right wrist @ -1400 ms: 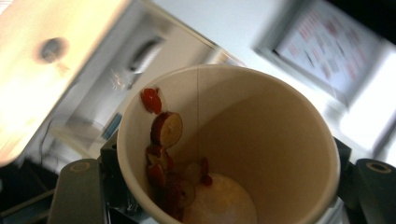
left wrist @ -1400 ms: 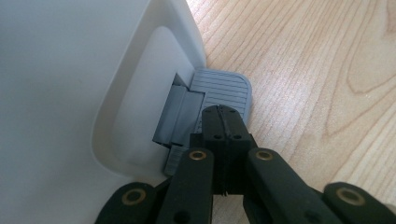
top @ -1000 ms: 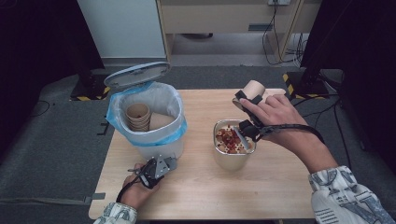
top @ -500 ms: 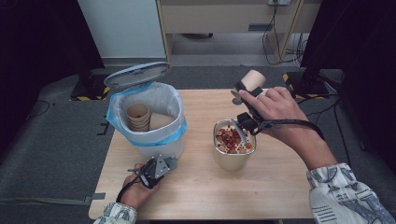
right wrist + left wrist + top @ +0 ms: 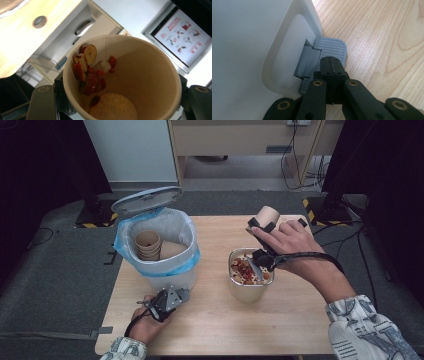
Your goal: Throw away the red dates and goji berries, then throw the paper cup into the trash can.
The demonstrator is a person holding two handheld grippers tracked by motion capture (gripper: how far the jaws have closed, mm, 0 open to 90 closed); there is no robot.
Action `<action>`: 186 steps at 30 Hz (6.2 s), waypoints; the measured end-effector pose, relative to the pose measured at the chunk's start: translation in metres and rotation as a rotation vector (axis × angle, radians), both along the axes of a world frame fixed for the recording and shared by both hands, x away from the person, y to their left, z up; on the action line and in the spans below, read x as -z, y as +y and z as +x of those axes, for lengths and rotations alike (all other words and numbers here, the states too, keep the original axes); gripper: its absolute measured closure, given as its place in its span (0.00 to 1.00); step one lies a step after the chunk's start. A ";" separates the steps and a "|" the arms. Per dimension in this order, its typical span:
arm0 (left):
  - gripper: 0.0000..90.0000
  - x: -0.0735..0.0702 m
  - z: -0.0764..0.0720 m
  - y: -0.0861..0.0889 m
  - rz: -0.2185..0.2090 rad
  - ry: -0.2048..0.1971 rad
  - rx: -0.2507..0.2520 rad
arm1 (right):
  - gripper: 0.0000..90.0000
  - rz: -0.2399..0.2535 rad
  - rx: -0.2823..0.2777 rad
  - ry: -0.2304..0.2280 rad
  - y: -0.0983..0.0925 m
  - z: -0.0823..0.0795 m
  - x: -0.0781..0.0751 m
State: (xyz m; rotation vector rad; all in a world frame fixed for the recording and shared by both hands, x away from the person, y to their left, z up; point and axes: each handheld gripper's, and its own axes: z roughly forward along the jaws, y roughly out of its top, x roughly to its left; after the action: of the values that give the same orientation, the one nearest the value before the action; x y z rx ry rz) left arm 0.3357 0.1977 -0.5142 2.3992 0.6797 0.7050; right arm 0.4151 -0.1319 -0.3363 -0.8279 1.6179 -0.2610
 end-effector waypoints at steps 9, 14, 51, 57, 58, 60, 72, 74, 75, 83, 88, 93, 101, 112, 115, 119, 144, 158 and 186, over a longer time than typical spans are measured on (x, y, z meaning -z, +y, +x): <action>0.99 0.000 0.000 0.000 0.000 -0.001 0.002 | 0.33 -0.022 -0.011 -0.009 0.002 -0.002 0.000; 1.00 0.000 0.000 0.000 0.000 0.000 0.001 | 0.33 -0.014 -0.019 -0.010 0.003 -0.002 -0.001; 0.99 0.000 0.000 0.000 -0.005 0.001 0.001 | 0.32 0.067 0.009 0.074 -0.003 0.002 0.012; 0.99 0.000 0.000 0.000 -0.005 0.001 0.001 | 0.32 0.144 0.025 0.108 -0.006 0.004 0.011; 0.99 0.000 0.000 0.000 -0.005 0.001 0.001 | 0.32 0.154 0.029 0.112 -0.006 0.004 0.011; 0.99 0.000 0.000 0.000 -0.005 0.001 0.000 | 0.32 0.173 0.034 0.123 -0.006 0.006 0.010; 0.99 0.000 0.000 0.001 0.000 -0.003 0.004 | 0.32 0.336 0.068 0.220 -0.010 0.015 0.010; 0.99 0.000 0.000 0.001 0.000 -0.003 0.003 | 0.32 0.345 0.074 0.221 -0.011 0.016 0.010; 0.99 0.000 0.000 0.001 0.000 -0.003 0.003 | 0.32 0.352 0.072 0.227 -0.012 0.016 0.010; 0.99 0.000 0.000 0.001 0.000 -0.003 0.004 | 0.32 0.513 0.075 0.290 -0.015 0.020 0.002; 0.99 0.000 0.000 0.001 -0.001 -0.002 0.004 | 0.32 0.569 0.073 0.310 -0.015 0.022 -0.001; 0.99 0.000 0.000 0.001 0.000 -0.003 0.003 | 0.32 0.649 0.070 0.337 -0.015 0.024 -0.005; 0.99 0.000 0.000 0.001 0.000 -0.002 0.003 | 0.32 0.773 0.067 0.391 -0.014 0.029 -0.011; 0.99 0.000 0.000 0.001 0.000 -0.002 0.004 | 0.31 0.863 0.070 0.425 -0.013 0.034 -0.016; 0.99 0.000 0.000 0.001 0.000 -0.002 0.004 | 0.31 0.862 0.069 0.427 -0.012 0.033 -0.015; 0.99 0.000 0.000 0.001 -0.001 -0.002 0.004 | 0.31 0.879 0.070 0.437 -0.011 0.034 -0.015; 0.99 0.000 0.000 0.001 -0.002 -0.001 0.002 | 0.31 1.082 0.061 0.580 0.005 0.043 -0.033; 0.99 0.000 0.000 0.001 -0.004 0.001 0.002 | 0.31 1.120 0.042 0.626 0.021 0.046 -0.040; 0.99 0.000 0.000 0.001 -0.001 -0.003 0.002 | 0.30 1.134 -0.013 0.690 0.054 0.044 -0.056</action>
State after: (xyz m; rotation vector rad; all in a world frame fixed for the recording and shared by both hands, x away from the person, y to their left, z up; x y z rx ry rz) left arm 0.3361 0.1986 -0.5140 2.3970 0.6756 0.7071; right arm 0.4591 -0.0775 -0.2800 -0.0070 1.9920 0.9867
